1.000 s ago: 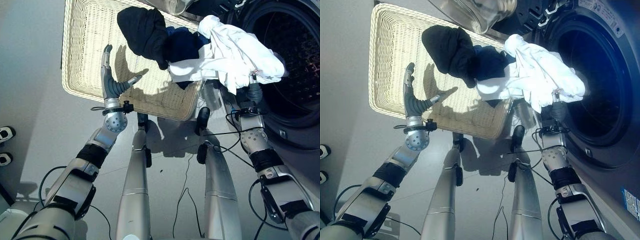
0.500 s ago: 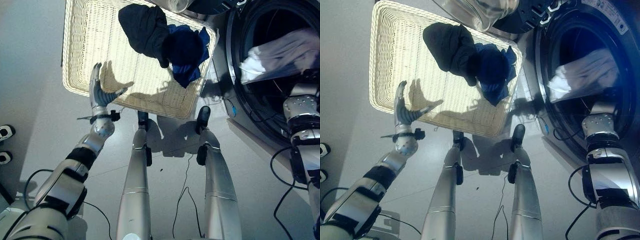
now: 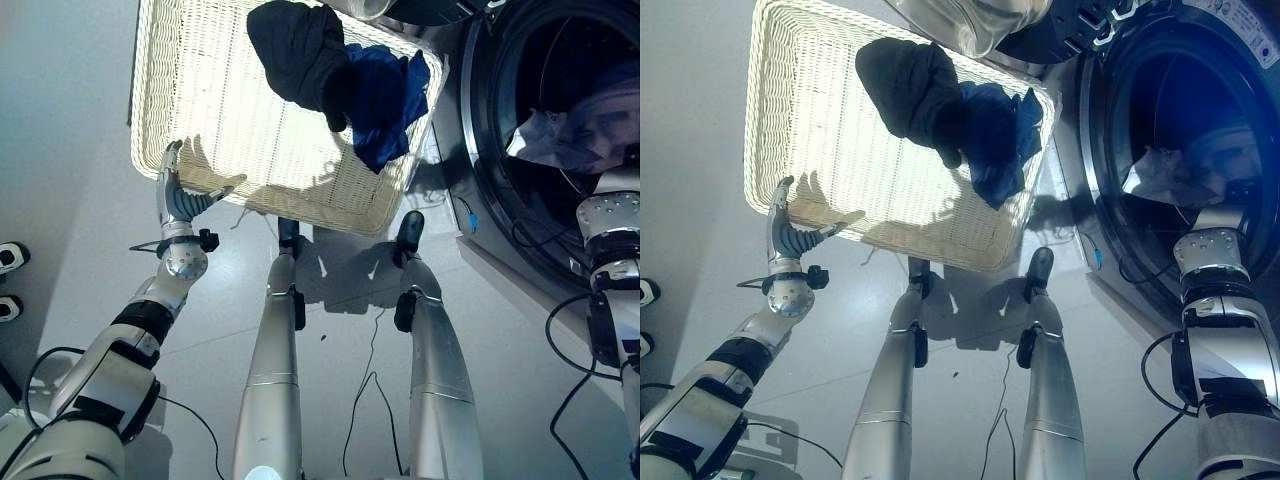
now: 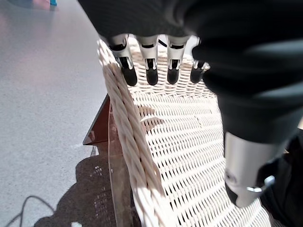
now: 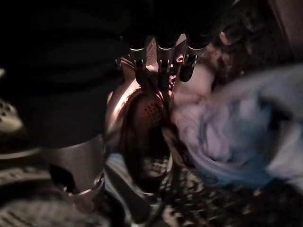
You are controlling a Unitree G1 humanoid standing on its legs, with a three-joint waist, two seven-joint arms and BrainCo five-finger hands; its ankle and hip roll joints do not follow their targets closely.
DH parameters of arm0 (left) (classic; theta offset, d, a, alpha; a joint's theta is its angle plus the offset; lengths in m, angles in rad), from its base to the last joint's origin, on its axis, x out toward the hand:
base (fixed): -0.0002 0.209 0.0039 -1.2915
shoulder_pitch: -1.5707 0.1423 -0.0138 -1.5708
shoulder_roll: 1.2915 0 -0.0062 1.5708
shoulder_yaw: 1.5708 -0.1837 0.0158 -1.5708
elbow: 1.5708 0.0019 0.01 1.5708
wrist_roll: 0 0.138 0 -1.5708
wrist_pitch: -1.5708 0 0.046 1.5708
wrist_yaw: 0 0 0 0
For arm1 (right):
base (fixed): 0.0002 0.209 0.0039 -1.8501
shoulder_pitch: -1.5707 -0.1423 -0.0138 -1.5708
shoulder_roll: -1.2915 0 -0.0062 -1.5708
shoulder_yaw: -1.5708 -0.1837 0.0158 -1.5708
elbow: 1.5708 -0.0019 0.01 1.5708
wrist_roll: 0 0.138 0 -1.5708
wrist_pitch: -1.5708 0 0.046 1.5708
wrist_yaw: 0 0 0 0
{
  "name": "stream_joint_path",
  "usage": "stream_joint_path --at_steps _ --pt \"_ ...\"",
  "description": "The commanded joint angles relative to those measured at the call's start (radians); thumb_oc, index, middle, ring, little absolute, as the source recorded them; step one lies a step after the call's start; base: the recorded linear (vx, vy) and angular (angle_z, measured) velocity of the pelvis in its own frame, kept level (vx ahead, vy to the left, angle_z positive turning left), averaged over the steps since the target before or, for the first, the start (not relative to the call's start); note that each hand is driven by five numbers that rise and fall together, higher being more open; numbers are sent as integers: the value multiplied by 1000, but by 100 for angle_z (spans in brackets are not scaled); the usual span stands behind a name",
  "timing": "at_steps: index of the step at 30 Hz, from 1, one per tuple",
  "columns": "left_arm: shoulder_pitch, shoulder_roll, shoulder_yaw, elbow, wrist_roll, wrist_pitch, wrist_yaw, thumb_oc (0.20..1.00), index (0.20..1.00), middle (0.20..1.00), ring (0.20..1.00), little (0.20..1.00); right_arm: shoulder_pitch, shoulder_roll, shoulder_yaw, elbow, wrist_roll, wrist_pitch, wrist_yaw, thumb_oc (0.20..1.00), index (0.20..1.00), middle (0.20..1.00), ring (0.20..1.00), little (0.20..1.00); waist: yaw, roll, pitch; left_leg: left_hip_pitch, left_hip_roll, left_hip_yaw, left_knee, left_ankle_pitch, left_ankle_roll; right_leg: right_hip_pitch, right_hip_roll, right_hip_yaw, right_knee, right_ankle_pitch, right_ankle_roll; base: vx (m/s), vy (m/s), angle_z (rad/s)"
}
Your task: Put the clothes into the washing machine.
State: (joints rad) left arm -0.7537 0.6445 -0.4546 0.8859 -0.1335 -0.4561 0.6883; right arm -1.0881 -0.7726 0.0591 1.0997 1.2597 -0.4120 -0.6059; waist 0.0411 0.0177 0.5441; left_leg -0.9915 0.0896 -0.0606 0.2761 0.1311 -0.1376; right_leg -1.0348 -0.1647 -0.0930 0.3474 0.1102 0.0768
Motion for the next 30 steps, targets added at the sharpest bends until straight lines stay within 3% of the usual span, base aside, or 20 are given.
stream_joint_path --at_steps 1,4,6,8,9,13,18,24,30 --pt "-38 12 13 7 5 -34 2 1000 1000 1000 1000 1000 -49 -294 93 14 -316 166 -106 1000 1000 1000 1000 1000 -9 -45 -24 30 -97 -22 31 -70 60 39 67 -76 -8 9 58 0 0 0" --pt "-58 14 -5 -13 29 -40 6 1000 1000 1000 1000 1000 -101 -289 186 51 -465 289 -154 1000 1000 1000 1000 1000 -1 -42 -24 23 -99 -23 32 -70 64 33 66 -81 -8 11 57 -7 -20 2" --pt "-79 18 -24 -27 62 -49 13 1000 1000 1000 1000 1000 -147 -283 260 67 -612 437 -174 1000 1000 1000 1000 1000 4 -41 -24 20 -101 -22 32 -70 67 33 65 -85 -13 13 57 -14 -23 4" --pt "-106 24 -48 -57 100 -55 29 1000 1000 1000 1000 1000 -200 -278 344 85 -681 538 -172 1000 1000 1000 1000 1000 9 -33 -24 17 -102 -22 28 -69 69 30 62 -86 -16 15 56 0 0 0" --pt "-116 29 -56 -61 108 -61 34 1000 1000 1000 1000 1000 -210 -273 359 89 -696 559 -171 1000 1000 1000 1000 1000 10 -32 -24 14 -102 -22 29 -69 70 27 61 -87 -14 15 57 0 0 0" --pt "-185 42 -106 -87 260 -57 122 1000 1000 1000 1000 1000 -236 -241 401 103 -750 564 -173 1000 1000 1000 1000 1000 12 -25 -24 6 -104 -24 32 -70 71 21 58 -88 -12 15 59 -3 0 1" --pt "-340 55 -206 -87 416 33 212 1000 1000 1000 1000 1000 -248 -183 455 56 -866 563 -186 1000 1000 1000 1000 1000 -1 -27 -24 -4 -100 -19 33 -72 71 5 58 -80 -6 16 65 0 0 0" --pt "-527 48 -312 -23 496 135 222 1000 1000 1000 1000 1000 -252 -114 499 7 -977 542 -202 1000 1000 1000 1000 1000 -27 -28 -24 -15 -92 -2 32 -74 63 -15 60 -66 0 13 69 -17 47 1" --pt "-694 14 -413 113 519 254 207 1000 1000 1000 1000 1000 -230 -36 517 -19 -1028 463 -242 1000 1000 1000 1000 1000 -72 -25 -24 -25 -77 30 22 -73 51 -39 71 -41 -2 9 72 -18 68 -5"
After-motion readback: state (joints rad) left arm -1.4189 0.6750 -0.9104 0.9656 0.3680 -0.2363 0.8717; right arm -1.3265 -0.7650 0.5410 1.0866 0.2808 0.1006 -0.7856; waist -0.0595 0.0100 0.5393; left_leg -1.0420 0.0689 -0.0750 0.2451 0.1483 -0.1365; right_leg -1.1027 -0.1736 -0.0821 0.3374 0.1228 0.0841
